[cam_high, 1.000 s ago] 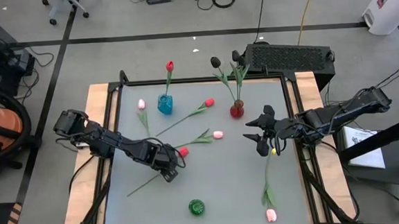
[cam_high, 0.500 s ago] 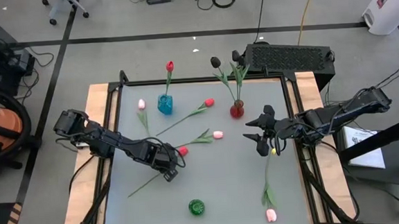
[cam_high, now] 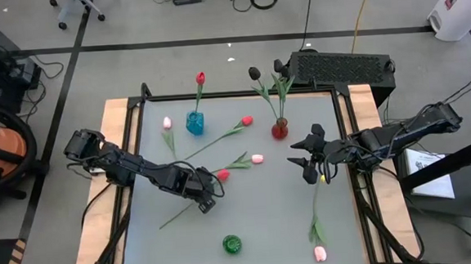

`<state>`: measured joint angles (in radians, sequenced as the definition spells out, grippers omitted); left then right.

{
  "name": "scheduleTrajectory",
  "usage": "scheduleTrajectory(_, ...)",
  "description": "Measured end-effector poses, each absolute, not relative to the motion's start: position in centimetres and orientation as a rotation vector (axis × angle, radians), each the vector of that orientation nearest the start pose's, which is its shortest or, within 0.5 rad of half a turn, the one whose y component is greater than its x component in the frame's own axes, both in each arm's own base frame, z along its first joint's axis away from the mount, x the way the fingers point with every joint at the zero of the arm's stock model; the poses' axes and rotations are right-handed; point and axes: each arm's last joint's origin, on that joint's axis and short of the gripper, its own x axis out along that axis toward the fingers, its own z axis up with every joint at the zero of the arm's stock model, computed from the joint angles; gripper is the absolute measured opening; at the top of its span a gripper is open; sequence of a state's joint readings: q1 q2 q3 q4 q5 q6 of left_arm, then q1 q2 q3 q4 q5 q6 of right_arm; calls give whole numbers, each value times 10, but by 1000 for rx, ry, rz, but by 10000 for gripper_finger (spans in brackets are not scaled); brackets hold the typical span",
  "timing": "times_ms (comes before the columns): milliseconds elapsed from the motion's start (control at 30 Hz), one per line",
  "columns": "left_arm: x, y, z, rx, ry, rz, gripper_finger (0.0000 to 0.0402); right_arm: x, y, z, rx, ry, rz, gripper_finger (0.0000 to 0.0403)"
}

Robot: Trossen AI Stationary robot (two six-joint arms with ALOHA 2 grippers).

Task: Sort flowers into vase by color
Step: Put the bottom orange tulip into the blue vase

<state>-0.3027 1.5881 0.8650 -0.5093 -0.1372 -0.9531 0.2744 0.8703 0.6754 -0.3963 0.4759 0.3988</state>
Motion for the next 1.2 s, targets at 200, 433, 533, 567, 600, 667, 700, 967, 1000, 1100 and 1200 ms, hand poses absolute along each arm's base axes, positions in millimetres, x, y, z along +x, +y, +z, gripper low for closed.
scheduleTrajectory(200,270,-77,177,-525,1043,481,3,176,36,265,171,500,-301,210)
scheduleTrajectory(433,256,-66,219,-426,811,529,3,176,36,265,173,499,-297,210)
scheduleTrajectory(533,245,-58,242,-395,708,546,3,176,36,265,173,499,-297,210)
scheduleTrajectory(567,241,-55,249,-383,677,550,3,176,36,265,174,499,-297,210)
scheduleTrajectory(600,237,-51,256,-373,644,557,3,176,36,265,173,499,-296,210)
scheduleTrajectory(667,228,-45,271,-354,574,574,3,176,36,265,174,499,-296,210)
scheduleTrajectory(700,223,-41,277,-342,542,585,3,176,36,265,174,499,-296,210)
scheduleTrajectory(967,179,-18,321,-300,320,662,3,176,36,265,174,499,-295,210)
scheduleTrajectory(1000,174,-16,325,-293,296,674,3,176,36,265,174,499,-296,210)
scheduleTrajectory(1100,157,-10,336,-267,223,725,2,176,36,265,174,499,-296,210)
scheduleTrajectory(1200,141,-4,345,-234,161,784,2,176,36,265,174,499,-296,210)
